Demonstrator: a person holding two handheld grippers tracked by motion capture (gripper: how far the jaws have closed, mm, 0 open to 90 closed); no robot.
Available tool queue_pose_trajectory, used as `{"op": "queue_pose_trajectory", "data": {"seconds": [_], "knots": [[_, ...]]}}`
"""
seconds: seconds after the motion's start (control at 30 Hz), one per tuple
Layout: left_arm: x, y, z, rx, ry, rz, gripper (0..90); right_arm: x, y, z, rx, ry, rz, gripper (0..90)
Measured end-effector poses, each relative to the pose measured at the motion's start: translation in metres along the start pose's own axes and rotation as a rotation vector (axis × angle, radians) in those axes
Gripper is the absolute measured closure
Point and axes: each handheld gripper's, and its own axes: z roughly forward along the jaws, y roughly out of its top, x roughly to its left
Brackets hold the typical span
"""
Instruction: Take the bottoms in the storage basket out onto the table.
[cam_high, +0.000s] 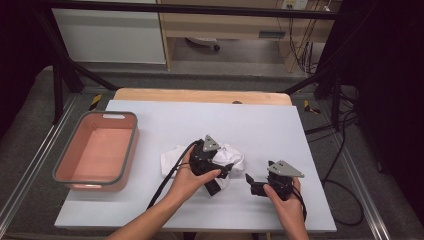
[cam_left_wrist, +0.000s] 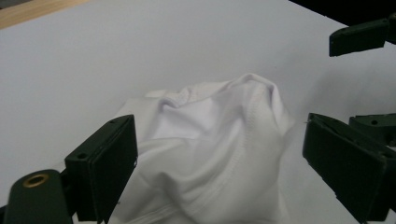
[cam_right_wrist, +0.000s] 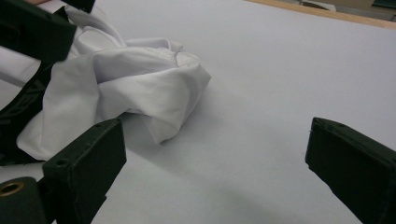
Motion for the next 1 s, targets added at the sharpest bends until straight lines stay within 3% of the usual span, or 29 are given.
{"op": "queue_pose_trajectory", "data": {"seconds": [0.47,0.77,1.0], "knots": [[0.024,0.026,-0.031,-0.012,0.059,-0.009,8.7,-0.001,0.0,-0.002,-0.013,0.01,0.009,5.2],[0.035,0.037,-0.044,-0.018,0.08,-0.012,8.4,-0.001,0.001,-0.008,-0.045,0.029,-0.008,4.2],[0.043,0.042,-0.052,-0.016,0.097,-0.013,8.2,0.0,-0.001,-0.011,-0.041,0.045,-0.022,4.6]]}}
